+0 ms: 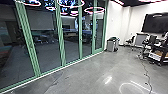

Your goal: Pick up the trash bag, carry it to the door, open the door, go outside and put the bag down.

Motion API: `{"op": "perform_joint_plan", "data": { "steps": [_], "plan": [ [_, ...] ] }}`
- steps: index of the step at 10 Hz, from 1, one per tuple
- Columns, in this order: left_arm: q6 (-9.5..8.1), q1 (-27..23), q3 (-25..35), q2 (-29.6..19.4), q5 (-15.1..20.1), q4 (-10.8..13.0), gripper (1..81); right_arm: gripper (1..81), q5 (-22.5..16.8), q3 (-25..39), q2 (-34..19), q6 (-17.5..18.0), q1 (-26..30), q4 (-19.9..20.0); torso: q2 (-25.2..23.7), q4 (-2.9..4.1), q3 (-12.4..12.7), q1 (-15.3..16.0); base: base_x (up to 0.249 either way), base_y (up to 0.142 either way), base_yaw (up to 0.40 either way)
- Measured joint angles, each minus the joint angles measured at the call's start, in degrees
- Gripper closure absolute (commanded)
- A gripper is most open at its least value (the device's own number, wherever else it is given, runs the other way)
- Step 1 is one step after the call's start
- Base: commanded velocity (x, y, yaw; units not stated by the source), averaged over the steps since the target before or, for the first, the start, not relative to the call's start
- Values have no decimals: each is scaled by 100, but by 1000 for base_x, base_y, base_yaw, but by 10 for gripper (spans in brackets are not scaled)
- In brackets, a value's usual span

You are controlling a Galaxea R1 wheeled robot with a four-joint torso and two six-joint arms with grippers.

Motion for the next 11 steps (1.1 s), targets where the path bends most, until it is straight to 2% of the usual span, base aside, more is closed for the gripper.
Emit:
{"op": "perform_joint_plan", "data": {
  "steps": [3,11],
  "plan": [
    [0,-13,0,0,-7,-1,811,10,-5,-13,0,0,-6,-2,0,0,0,0,0,0,-96],
    [1,-16,0,2,-7,-1,811,10,6,-20,-1,0,-9,-2,0,0,0,0,0,0,0]
  ]
}}
